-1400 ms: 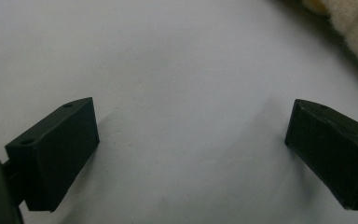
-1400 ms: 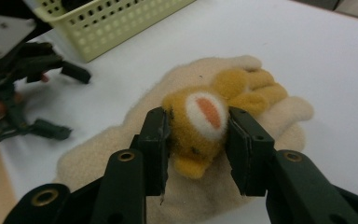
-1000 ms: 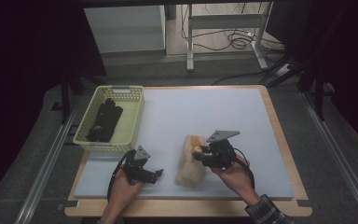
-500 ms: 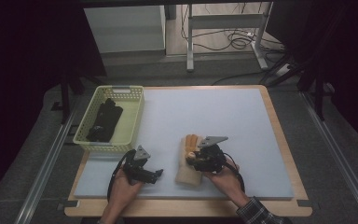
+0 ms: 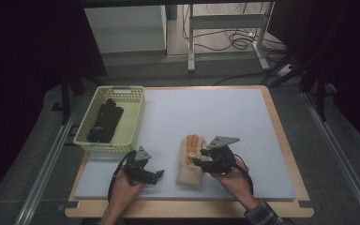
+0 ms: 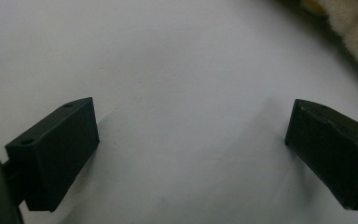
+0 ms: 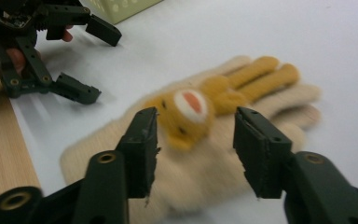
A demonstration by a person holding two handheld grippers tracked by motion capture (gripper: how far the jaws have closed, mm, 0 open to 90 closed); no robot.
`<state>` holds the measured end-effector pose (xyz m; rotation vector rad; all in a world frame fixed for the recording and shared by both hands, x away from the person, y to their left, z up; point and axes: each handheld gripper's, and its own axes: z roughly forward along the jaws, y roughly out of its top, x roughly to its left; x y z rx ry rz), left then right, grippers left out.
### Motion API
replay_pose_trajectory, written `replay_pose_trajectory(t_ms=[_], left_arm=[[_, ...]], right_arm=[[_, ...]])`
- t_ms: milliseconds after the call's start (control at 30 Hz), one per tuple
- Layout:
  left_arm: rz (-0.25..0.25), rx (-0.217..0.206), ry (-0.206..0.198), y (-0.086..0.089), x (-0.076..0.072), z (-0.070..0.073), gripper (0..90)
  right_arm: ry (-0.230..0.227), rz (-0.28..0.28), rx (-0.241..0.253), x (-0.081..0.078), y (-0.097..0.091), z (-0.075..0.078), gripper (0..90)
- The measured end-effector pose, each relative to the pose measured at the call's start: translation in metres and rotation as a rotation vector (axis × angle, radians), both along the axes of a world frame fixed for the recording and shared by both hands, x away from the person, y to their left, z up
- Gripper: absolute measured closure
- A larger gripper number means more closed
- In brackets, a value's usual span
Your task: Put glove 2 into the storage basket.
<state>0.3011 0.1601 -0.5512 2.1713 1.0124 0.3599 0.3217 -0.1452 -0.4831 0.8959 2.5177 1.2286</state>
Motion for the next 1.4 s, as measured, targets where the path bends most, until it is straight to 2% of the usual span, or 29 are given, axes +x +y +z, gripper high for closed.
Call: replay_pose_trajectory(t_ms=[167,333,467,733,1000,1100,1167,1233,1300,1400], left_arm=[[-0.002,0.002,0.001,0.000,0.000,0.000,2.9],[-0.002,0.002,0.001,0.000,0.000,0.000,2.9],[-0.002,0.002,0.000,0.000,0.000,0.000,2.9],[-0.002,0.001,0.000,0.000,0.000,0.000,2.9],[-0.002,0.001,0.000,0.000,0.000,0.000,2.9],[-0.002,0.001,0.000,0.000,0.000,0.000,2.9],[-0.002,0.002,0.000,0.000,0.000,0.000,2.9],[-0.002,0.002,0.001,0.000,0.000,0.000,2.9],[-0.002,0.001,0.001,0.000,0.000,0.000,2.9],[-0.002,0.001,0.001,0.000,0.000,0.000,2.9]], right_arm=[[0.010,-0.007,-0.009,-0.005,-0.019,-0.005,63.7],[0.050,-0.006,-0.015,-0.012,-0.032,-0.018,75.5],[0.078,0.013,-0.012,-0.020,-0.037,-0.029,80.5],[0.107,0.079,-0.006,-0.036,-0.031,-0.043,81.2],[0.098,0.128,0.021,-0.040,-0.013,-0.039,79.9],[0.084,0.145,-0.006,-0.039,-0.009,-0.036,78.8],[0.059,0.121,-0.002,-0.034,-0.014,-0.028,78.4],[0.025,0.074,0.002,-0.025,-0.020,-0.018,77.0],[-0.006,0.019,-0.009,-0.010,-0.024,-0.012,74.3],[-0.028,-0.057,-0.009,0.019,-0.024,-0.009,66.6]])
